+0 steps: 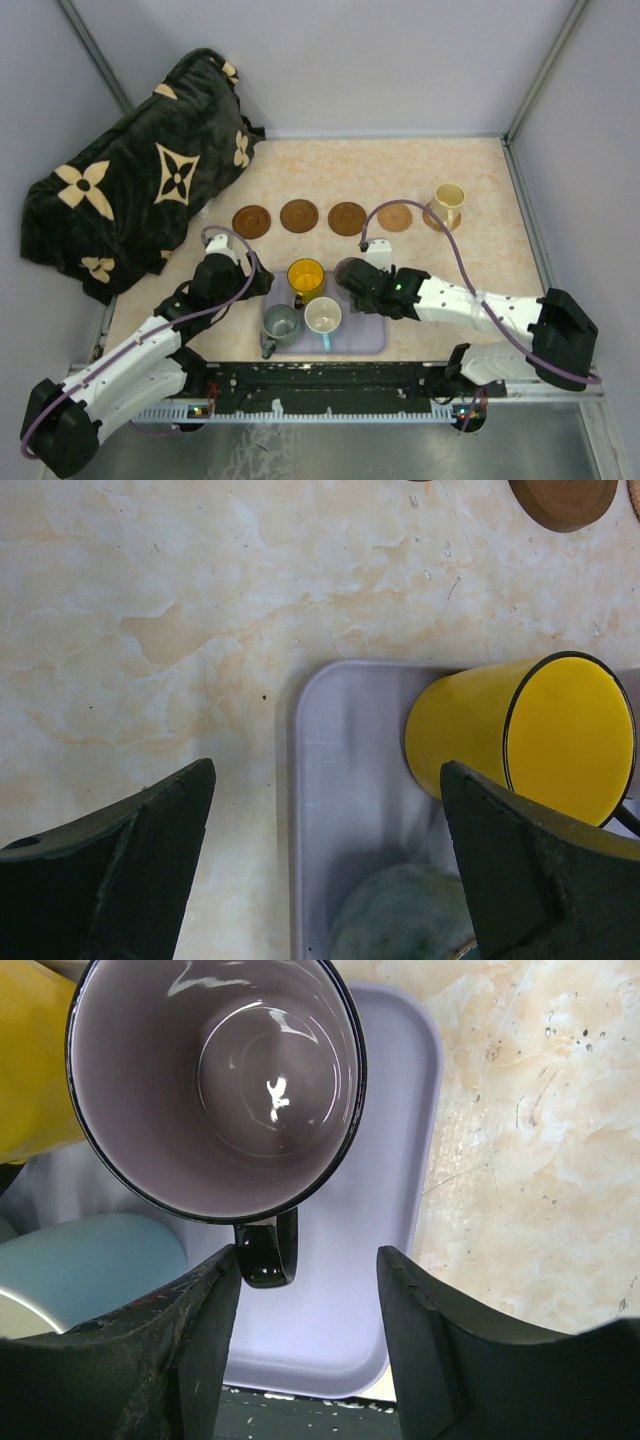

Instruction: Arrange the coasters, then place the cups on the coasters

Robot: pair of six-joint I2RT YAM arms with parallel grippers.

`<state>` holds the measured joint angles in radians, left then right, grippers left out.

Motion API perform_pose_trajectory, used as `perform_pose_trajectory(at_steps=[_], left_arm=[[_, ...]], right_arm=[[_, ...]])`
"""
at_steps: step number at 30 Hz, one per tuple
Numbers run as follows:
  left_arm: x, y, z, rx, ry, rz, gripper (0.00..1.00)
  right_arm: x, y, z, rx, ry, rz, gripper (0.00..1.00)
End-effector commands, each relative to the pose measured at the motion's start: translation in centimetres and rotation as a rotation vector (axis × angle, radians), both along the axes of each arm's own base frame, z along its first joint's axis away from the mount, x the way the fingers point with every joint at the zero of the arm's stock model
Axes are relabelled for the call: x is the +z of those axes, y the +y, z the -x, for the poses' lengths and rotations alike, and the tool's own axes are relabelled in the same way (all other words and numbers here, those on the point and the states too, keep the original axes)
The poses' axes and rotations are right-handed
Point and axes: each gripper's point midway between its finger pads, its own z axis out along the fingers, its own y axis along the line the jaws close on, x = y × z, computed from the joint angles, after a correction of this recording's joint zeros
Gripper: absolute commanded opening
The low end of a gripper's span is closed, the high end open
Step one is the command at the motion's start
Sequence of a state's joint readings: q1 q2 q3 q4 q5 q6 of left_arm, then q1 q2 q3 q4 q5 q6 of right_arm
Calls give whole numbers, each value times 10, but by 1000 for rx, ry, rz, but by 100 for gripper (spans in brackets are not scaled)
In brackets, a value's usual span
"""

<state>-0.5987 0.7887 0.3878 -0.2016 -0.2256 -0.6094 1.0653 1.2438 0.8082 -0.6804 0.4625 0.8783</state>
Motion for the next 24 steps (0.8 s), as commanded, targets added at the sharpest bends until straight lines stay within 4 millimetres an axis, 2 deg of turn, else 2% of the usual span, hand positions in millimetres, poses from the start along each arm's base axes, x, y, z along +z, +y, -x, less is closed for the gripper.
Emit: perform_pose_trajectory(at_steps=[1, 17, 24], left_arm=[[2, -2, 1, -3, -12, 21, 100], [3, 2, -1, 6, -24, 4, 100], [1, 2, 0, 7, -20, 3, 100]], right_arm=[[14, 15, -6, 24, -38, -45, 52], [2, 32, -17, 66, -18, 26, 46], [-6, 31, -17, 68, -12, 47, 33]])
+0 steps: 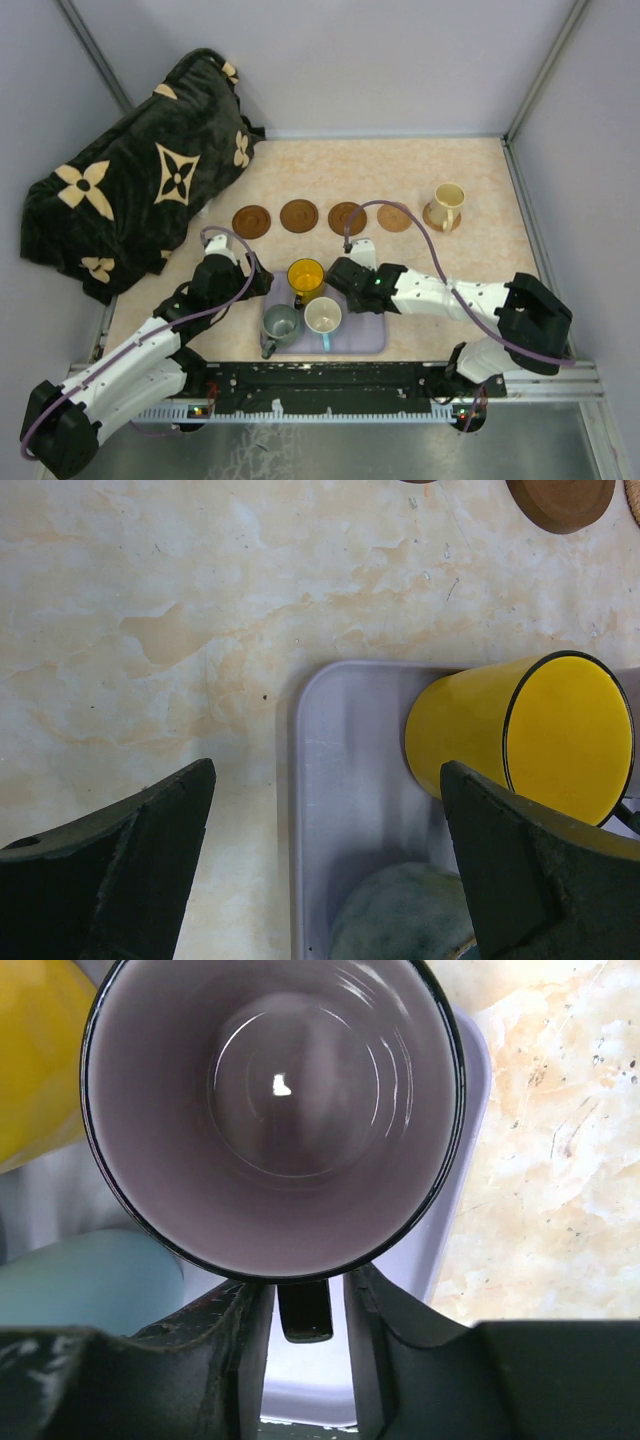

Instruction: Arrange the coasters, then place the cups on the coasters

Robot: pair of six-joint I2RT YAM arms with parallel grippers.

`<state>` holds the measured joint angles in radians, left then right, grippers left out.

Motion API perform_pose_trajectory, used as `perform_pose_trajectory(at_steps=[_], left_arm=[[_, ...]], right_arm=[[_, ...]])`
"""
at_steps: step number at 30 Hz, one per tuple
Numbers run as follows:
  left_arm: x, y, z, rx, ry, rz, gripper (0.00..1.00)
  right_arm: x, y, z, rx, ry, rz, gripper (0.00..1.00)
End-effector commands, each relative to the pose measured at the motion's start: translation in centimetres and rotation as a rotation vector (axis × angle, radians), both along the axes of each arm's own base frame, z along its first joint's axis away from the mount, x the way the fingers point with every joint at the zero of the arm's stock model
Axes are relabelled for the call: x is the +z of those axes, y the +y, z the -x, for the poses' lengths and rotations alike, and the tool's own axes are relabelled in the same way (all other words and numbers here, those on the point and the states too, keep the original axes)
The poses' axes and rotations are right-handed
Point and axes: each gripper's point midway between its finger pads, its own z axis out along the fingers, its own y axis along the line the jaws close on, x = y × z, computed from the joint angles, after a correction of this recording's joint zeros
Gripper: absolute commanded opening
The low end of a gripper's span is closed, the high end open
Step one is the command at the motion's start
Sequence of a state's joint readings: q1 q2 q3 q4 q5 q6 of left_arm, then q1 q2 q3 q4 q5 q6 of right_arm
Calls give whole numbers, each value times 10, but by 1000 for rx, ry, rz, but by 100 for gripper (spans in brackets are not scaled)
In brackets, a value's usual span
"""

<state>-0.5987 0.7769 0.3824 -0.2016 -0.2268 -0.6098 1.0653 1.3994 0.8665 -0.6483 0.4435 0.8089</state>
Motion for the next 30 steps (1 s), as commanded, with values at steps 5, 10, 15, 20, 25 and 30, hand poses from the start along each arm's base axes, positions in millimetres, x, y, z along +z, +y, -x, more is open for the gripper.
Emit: perform_pose_trajectory(at_steps=[5, 10, 15, 20, 25, 30], left_arm=[[0, 1, 0, 7, -12, 1, 100], [-3, 1, 0, 9, -7, 3, 100], [-3, 1, 0, 9, -7, 8, 100], [2, 1, -1, 11, -21, 11, 100], [6, 2, -3, 16, -33, 10, 100], [8, 1, -5, 14, -38, 6, 100]], right_arm=[[8, 12, -8, 10, -46, -30, 20], [7, 11, -7, 19, -49, -34, 0], [14, 10, -11, 24, -76, -37, 0], [41, 13, -22, 33, -166, -81, 0], [73, 9, -38, 17, -268, -68, 0], [95, -1, -62, -14, -341, -8, 0]])
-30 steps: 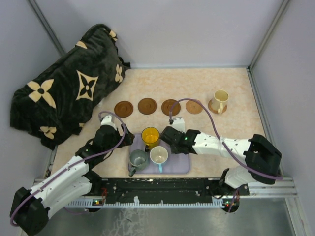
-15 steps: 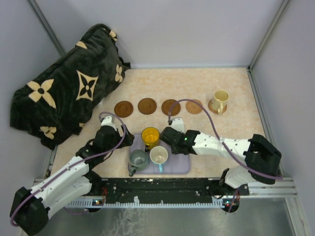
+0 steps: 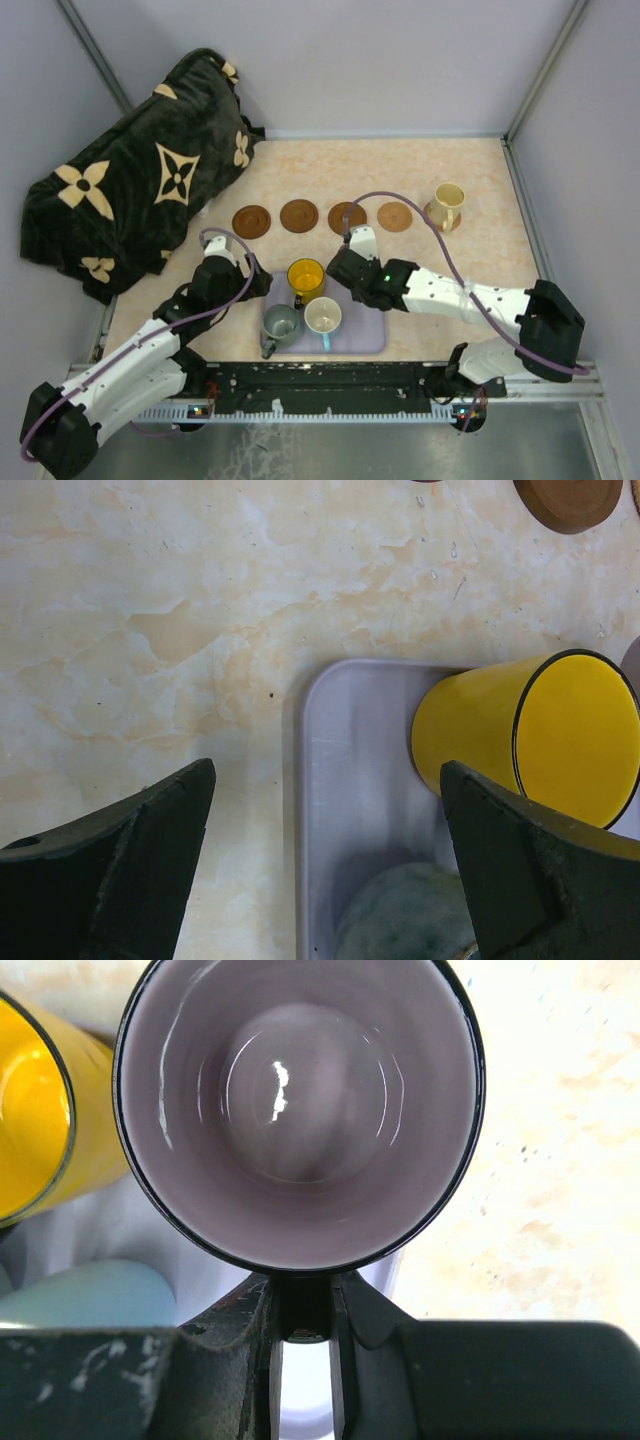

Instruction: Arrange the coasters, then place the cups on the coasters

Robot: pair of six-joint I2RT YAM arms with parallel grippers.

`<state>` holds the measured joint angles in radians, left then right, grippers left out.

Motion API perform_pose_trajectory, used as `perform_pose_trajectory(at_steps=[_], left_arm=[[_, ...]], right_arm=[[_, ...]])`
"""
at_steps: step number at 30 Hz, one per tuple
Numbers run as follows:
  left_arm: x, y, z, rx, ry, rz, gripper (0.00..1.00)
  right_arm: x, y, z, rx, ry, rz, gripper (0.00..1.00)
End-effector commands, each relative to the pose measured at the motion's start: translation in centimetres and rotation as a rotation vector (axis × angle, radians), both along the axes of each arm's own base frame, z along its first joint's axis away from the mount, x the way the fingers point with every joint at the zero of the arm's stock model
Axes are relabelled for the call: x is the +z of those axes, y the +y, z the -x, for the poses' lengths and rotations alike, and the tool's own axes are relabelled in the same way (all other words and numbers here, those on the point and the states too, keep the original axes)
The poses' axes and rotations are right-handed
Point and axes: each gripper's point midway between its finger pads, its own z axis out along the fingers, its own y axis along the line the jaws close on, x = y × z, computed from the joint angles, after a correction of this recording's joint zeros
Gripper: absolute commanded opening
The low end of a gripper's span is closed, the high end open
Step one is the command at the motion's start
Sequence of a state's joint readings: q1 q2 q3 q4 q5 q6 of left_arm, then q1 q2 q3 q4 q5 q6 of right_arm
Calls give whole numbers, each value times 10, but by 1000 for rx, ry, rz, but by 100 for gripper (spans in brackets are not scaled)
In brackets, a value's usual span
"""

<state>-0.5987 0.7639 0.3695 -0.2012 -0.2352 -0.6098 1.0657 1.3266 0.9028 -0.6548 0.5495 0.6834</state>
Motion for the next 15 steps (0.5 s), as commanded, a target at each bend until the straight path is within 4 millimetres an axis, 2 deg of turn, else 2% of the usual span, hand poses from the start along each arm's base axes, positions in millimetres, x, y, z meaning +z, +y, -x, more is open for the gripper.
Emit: perform_pose_trajectory(at_steps=[1, 5, 8, 15], left_arm=[[10, -2, -6, 7, -34, 10, 100], [10, -1, -7, 11, -37, 1, 100], [8, 1, -8, 15, -36, -11, 100], [4, 2, -12, 27, -32, -32, 100]], right_arm=[[61, 1, -47, -72, -203, -39, 0], [71, -21, -82, -123, -242, -26, 0], [77, -44, -115, -174, -257, -52, 0], [77, -88, -177, -253, -285, -60, 0]])
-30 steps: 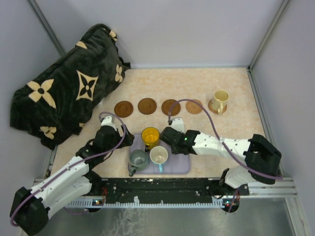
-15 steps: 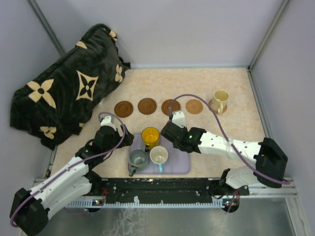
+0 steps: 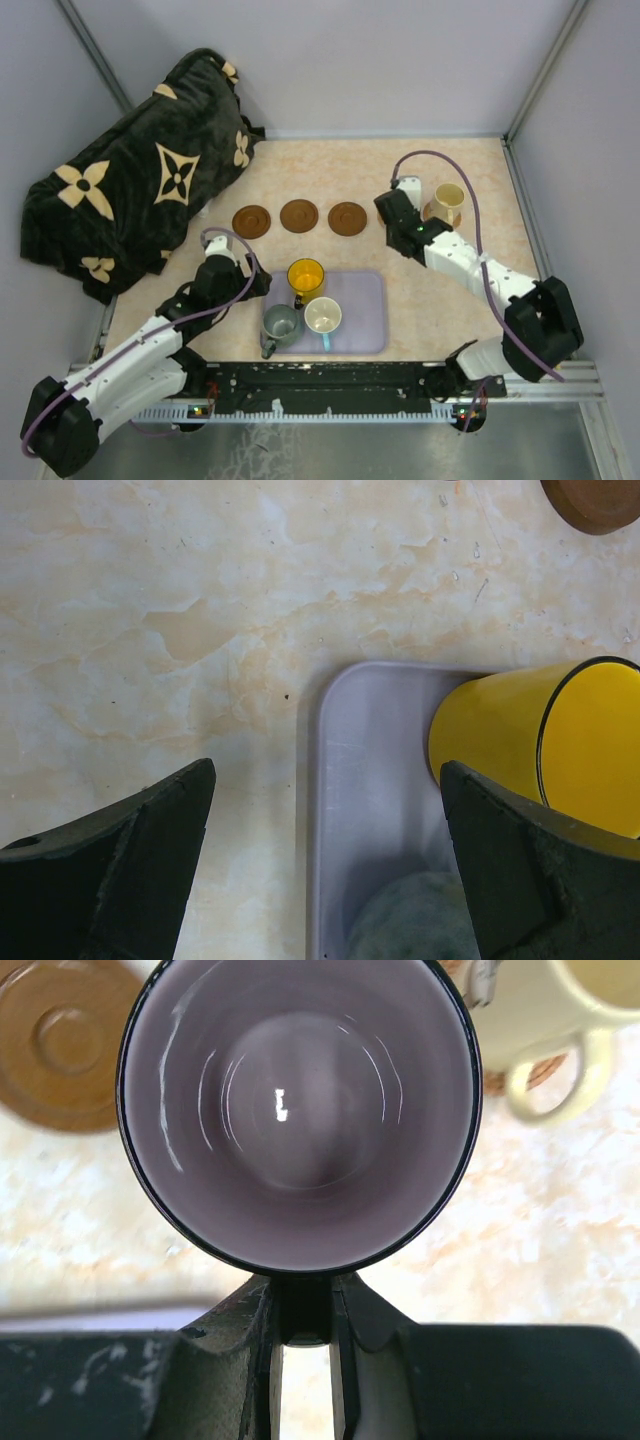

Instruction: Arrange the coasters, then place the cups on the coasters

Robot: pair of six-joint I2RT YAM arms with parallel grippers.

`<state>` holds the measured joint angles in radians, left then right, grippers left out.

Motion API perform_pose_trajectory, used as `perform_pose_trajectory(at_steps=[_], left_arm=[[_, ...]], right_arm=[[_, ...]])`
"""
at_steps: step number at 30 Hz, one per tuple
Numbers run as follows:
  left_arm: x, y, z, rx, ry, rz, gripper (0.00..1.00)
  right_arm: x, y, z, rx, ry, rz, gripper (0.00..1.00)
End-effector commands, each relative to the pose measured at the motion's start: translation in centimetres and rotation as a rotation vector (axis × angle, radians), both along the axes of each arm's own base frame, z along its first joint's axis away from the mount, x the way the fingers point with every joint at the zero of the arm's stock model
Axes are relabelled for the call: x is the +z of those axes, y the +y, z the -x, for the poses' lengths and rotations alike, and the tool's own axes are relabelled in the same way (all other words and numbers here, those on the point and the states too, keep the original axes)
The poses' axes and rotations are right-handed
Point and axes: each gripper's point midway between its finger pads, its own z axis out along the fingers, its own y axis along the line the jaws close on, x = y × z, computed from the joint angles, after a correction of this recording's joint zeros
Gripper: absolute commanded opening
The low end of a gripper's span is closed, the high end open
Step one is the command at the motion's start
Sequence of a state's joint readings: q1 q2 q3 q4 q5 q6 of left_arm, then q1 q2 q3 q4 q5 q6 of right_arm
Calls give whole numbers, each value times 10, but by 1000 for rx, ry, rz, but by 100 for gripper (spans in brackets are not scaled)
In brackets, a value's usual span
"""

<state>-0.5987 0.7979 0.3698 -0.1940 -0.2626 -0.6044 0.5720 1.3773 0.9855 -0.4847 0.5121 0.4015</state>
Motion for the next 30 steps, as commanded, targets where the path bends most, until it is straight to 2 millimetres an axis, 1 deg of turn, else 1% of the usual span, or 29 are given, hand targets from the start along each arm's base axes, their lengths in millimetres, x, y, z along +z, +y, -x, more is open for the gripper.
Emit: perform_pose_trajectory(at_steps=[1, 4, 7, 12, 20, 30], left_arm=[[9, -2, -10, 7, -42, -3, 100], [7, -3, -12, 6, -35, -12, 99], [6, -5, -15, 4, -28, -17, 99], [4, -7, -18, 5, -15, -29, 100], [2, -8, -19, 4, -7, -36, 100], [1, -7, -18, 6, -6, -35, 100]], right_arm=[[44, 4, -60, 18, -177, -66, 0], [40, -1, -79, 9, -193, -84, 0], [33, -4, -92, 2, -201, -79, 0], [27, -2, -106, 6, -214, -76, 0], [16, 1, -113, 7, -214, -77, 0], [1, 2, -113, 3, -185, -76, 0]])
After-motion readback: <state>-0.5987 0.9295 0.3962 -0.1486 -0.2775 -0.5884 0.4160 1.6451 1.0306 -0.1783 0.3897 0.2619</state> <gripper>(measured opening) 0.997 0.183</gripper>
